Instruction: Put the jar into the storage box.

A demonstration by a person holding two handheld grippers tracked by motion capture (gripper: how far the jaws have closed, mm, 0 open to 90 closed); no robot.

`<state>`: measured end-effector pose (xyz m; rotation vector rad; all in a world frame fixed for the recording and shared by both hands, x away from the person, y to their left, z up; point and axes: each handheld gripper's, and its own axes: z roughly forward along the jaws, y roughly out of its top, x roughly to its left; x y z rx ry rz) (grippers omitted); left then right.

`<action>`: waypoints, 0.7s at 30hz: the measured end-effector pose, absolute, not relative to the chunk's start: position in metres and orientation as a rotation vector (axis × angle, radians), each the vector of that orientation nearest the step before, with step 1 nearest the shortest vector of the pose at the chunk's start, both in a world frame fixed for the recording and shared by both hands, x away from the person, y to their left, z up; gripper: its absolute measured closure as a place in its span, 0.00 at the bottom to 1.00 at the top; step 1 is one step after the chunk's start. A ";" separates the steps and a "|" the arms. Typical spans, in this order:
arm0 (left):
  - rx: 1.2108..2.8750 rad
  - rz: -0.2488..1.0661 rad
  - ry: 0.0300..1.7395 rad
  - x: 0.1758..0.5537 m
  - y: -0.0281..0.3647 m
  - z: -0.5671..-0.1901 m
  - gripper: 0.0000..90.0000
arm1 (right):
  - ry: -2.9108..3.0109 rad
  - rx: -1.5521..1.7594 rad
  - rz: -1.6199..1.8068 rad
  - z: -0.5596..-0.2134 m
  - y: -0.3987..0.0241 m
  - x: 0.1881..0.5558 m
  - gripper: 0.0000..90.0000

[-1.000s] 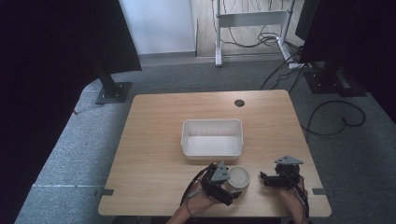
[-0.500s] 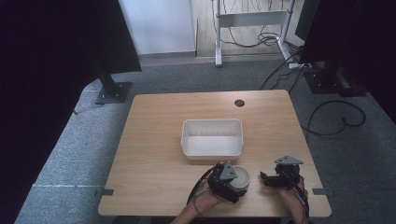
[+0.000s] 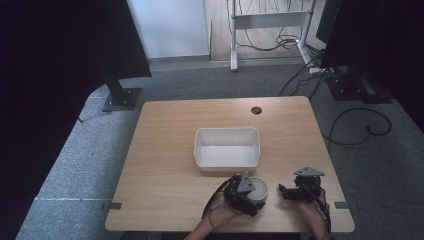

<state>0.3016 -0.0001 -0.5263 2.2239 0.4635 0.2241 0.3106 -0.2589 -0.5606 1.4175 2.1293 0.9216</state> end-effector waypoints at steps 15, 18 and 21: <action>2.208 0.293 0.488 0.310 0.013 -0.506 0.11 | 2.129 1.418 0.922 -0.561 -0.259 0.311 0.04; 2.208 0.306 0.495 0.313 0.015 -0.502 0.11 | 2.129 1.417 0.922 -0.561 -0.259 0.311 0.04; 2.205 0.316 0.503 0.316 0.019 -0.498 0.11 | 2.130 1.418 0.922 -0.561 -0.259 0.311 0.04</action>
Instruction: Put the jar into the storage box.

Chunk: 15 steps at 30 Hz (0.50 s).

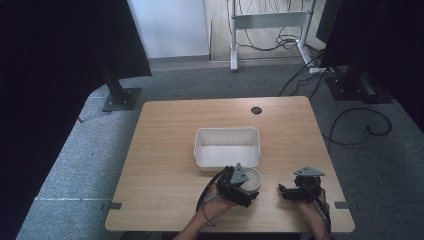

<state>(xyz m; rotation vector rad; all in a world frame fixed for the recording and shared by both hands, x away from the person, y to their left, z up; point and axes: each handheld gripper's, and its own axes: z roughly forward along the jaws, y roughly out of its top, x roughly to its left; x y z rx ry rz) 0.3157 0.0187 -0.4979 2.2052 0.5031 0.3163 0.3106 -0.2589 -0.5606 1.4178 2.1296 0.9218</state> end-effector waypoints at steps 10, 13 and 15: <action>2.189 0.353 0.535 0.327 0.031 -0.483 0.11 | 2.130 1.418 0.922 -0.561 -0.259 0.311 0.04; 2.184 0.363 0.549 0.330 0.034 -0.480 0.11 | 2.129 1.418 0.922 -0.561 -0.259 0.311 0.04; 2.177 0.366 0.559 0.333 0.037 -0.478 0.11 | 2.130 1.418 0.922 -0.561 -0.259 0.311 0.04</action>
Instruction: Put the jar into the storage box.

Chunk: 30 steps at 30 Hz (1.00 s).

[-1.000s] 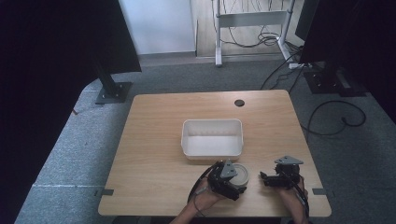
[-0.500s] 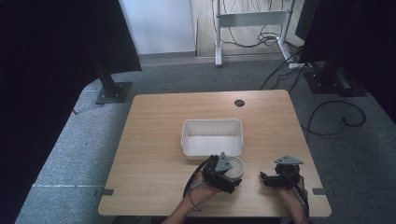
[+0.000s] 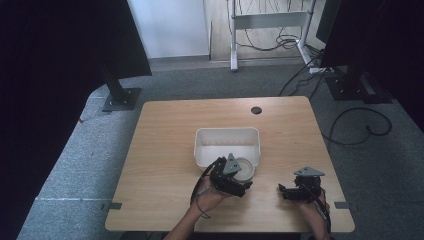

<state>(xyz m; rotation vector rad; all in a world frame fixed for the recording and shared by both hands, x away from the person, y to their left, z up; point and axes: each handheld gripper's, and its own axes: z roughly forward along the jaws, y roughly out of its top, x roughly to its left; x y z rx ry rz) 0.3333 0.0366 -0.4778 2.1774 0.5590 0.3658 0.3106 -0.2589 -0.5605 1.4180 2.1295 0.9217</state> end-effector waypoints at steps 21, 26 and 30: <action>2.149 0.440 0.644 0.364 0.055 -0.469 0.11 | 2.130 1.418 0.921 -0.561 -0.259 0.311 0.04; 2.141 0.462 0.665 0.371 0.058 -0.468 0.11 | 2.130 1.418 0.921 -0.561 -0.259 0.311 0.04; 2.132 0.476 0.686 0.378 0.060 -0.469 0.11 | 2.129 1.418 0.922 -0.561 -0.259 0.311 0.04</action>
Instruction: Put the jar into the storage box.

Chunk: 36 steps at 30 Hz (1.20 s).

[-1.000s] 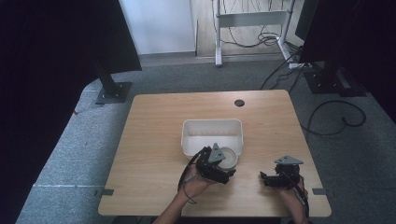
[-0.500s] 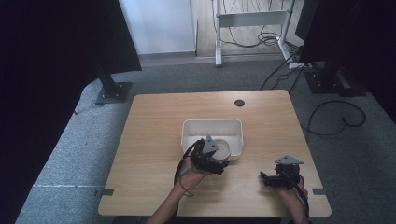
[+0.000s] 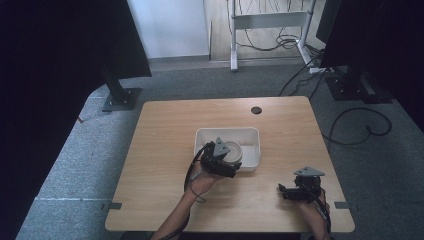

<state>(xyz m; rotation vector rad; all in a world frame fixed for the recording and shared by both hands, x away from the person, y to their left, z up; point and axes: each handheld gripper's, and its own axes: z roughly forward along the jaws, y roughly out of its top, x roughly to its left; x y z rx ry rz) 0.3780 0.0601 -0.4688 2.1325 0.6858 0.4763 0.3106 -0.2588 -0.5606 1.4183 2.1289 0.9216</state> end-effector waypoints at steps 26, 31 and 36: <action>2.100 0.514 0.788 0.406 0.043 -0.502 0.11 | 2.129 1.418 0.922 -0.561 -0.259 0.311 0.04; 2.103 0.523 0.798 0.408 0.038 -0.509 0.11 | 2.129 1.418 0.922 -0.561 -0.259 0.311 0.04; 2.114 0.522 0.818 0.409 0.034 -0.515 0.11 | 2.130 1.418 0.922 -0.561 -0.259 0.311 0.04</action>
